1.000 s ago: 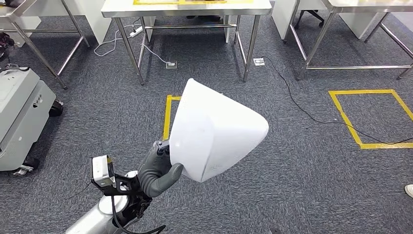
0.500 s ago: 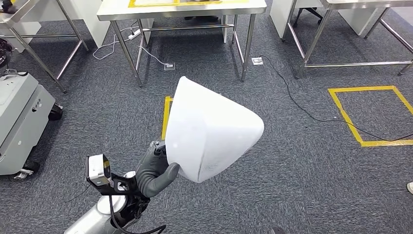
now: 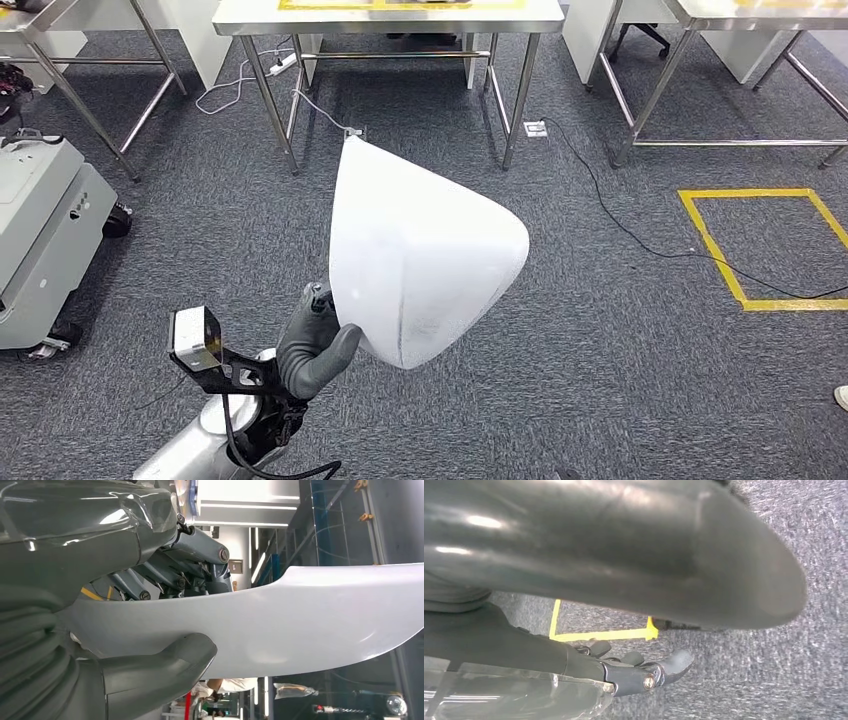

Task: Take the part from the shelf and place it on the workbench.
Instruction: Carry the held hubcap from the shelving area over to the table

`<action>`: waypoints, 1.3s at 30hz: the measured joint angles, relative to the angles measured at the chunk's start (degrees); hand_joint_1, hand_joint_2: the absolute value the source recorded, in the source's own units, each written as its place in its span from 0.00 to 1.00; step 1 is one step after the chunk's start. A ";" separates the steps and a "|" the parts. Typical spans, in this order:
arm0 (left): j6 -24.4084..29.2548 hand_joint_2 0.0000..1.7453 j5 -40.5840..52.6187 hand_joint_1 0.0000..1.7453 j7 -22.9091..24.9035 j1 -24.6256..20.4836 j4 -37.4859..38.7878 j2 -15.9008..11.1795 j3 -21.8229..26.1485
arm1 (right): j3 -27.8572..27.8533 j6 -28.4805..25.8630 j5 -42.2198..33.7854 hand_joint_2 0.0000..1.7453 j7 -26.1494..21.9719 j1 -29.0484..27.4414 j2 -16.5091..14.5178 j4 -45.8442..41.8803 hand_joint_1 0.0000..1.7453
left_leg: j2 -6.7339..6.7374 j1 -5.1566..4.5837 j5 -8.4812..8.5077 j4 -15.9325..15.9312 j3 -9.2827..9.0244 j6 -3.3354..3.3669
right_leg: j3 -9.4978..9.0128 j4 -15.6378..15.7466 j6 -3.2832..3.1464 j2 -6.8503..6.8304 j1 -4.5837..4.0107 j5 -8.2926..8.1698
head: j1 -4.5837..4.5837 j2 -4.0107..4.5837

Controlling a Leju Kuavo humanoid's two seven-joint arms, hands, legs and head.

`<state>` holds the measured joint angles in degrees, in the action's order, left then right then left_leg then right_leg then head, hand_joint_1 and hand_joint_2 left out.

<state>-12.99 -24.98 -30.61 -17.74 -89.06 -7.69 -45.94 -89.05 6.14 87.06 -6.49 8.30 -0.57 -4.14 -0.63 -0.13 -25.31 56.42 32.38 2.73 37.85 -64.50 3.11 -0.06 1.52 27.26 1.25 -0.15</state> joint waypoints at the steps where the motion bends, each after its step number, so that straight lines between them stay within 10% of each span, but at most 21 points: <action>1: -0.10 1.00 -0.36 1.00 0.01 -0.02 -0.10 0.03 0.09 | 0.00 0.04 0.07 0.00 -0.09 0.04 0.02 0.00 0.00 | -0.08 -0.11 -0.33 0.35 0.06 -0.31 | -1.91 3.79 0.03 0.02 -0.04 -1.27 | 0.00 0.00; 7: -0.07 1.00 -1.86 1.00 -0.18 -0.16 -1.87 0.04 0.90 | -0.02 0.13 0.37 0.00 -0.48 0.03 -0.08 0.01 0.00 | -0.06 0.00 -2.05 2.41 0.84 -2.06 | -4.36 7.54 -2.27 0.11 -0.11 -1.86 | 0.17 0.00; 11: -0.08 1.00 -3.81 1.00 -0.05 -0.16 -2.92 0.01 1.71 | -0.06 0.37 0.45 0.00 -0.66 -0.03 -0.06 0.01 0.00 | 0.20 0.63 -7.11 15.59 8.04 -3.17 | -5.25 7.58 -3.23 0.12 -0.03 -1.17 | 0.36 0.00; 13: -0.59 1.00 -5.11 1.00 0.34 -0.06 -3.20 0.01 1.95 | -0.08 0.59 0.49 0.00 -0.58 -0.16 -0.05 0.01 0.00 | 0.28 0.77 -6.07 17.64 10.15 -3.21 | -5.78 7.56 -3.24 0.18 -0.10 -0.72 | 0.37 0.00; 17: -2.05 1.00 -8.20 1.00 1.39 -0.20 -4.17 0.30 2.90 | -0.14 0.90 0.72 0.00 -0.38 -0.17 -0.11 0.02 0.00 | 0.35 0.40 1.94 4.40 4.85 -2.01 | -7.45 7.66 -2.76 0.40 -0.32 0.50 | 0.31 0.00; 23: -2.70 1.00 -11.20 1.00 2.92 0.27 -6.08 1.61 4.72 | -0.27 1.09 1.09 0.00 -0.72 -0.05 -0.21 0.03 0.00 | 0.45 0.17 1.70 0.03 1.99 -0.44 | -7.07 6.64 -1.36 0.08 -0.48 1.85 | 0.17 0.00; 28: -4.69 1.00 -13.07 1.00 4.56 1.03 -7.59 2.85 4.89 | -0.33 1.14 1.66 0.00 -0.76 0.04 -0.17 0.03 0.00 | 0.17 0.09 0.80 -0.52 0.54 0.29 | 2.95 -8.57 -1.28 0.06 -0.45 5.33 | 0.06 0.00; 32: -7.16 1.00 -15.55 1.00 5.48 0.92 -7.89 3.17 4.78 | -0.36 1.09 1.83 0.00 -0.76 0.25 -0.16 0.03 0.00 | -0.20 -0.06 -0.93 0.29 -0.66 -0.43 | -0.78 3.70 0.21 0.02 -0.28 -2.20 | -0.01 0.00; 39: -9.70 1.00 -18.14 1.00 6.07 -0.58 -7.60 3.25 5.15 | -0.38 1.03 2.20 0.00 -0.65 0.72 -0.45 0.00 0.00 | -0.06 0.13 -4.52 4.53 0.68 -2.55 | -3.47 7.48 -2.91 0.24 -0.08 -2.88 | 0.15 0.00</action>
<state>-22.69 -43.12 -24.54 -18.31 -96.66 -4.44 -40.79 -89.42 7.17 89.25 -7.14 9.02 -1.02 -4.14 -0.68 0.00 -29.84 60.95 33.06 0.18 34.38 -57.02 0.20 0.17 1.44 24.38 1.40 -0.15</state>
